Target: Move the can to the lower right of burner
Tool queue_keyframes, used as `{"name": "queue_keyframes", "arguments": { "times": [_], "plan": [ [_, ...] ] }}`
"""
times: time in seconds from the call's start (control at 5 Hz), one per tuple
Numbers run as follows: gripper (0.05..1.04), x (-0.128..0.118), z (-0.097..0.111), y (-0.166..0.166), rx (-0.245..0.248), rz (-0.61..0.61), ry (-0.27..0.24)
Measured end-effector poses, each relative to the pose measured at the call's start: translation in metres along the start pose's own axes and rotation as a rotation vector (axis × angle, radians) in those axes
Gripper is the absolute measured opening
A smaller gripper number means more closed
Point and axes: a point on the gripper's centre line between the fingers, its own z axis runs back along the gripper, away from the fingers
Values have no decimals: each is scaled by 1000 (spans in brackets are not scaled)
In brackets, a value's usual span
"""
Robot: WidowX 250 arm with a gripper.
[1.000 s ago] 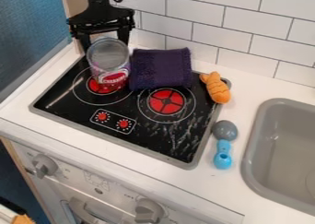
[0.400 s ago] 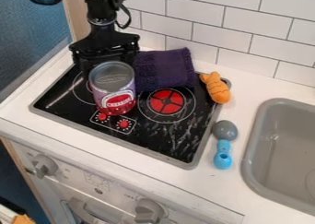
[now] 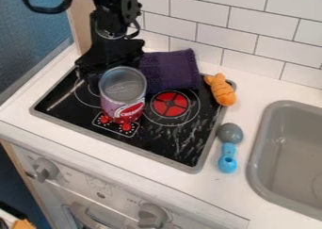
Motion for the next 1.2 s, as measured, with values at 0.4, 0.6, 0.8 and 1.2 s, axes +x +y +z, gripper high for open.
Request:
{"name": "queue_keyframes", "arguments": {
  "times": [0.4,0.6,0.8,1.2],
  "plan": [
    [998,-12,5,-8,27,254,-46],
    [998,-9,6,-9,15,332,-63],
    [999,-9,5,-12,-13,366,-63],
    [999,-54,9,-26,-57,220,26]
  ]
}}
